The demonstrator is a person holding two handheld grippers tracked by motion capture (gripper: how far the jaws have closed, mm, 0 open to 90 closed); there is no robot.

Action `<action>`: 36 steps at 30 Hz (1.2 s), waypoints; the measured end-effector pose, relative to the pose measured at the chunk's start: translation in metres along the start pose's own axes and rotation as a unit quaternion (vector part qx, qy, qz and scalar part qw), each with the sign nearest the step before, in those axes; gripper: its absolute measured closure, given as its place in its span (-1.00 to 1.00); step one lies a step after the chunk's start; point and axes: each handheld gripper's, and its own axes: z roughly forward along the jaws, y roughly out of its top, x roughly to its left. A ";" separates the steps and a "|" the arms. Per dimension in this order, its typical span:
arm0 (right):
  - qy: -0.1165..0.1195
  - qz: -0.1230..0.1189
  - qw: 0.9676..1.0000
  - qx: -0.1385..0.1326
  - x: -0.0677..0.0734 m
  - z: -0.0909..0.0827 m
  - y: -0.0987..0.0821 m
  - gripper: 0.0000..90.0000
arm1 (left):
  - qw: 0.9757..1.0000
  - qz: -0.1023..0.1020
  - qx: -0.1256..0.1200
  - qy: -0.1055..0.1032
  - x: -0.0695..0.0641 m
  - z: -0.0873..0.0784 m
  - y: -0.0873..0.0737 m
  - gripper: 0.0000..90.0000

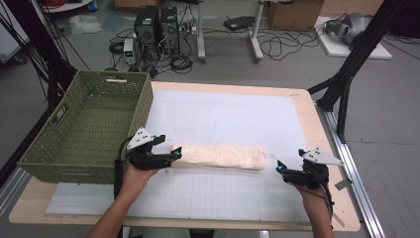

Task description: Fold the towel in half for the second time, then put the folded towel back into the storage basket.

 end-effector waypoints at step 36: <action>0.016 0.002 1.000 -0.002 0.002 0.007 -0.001 -0.73 | 1.000 -0.001 0.029 0.006 0.000 0.007 -0.007 -0.50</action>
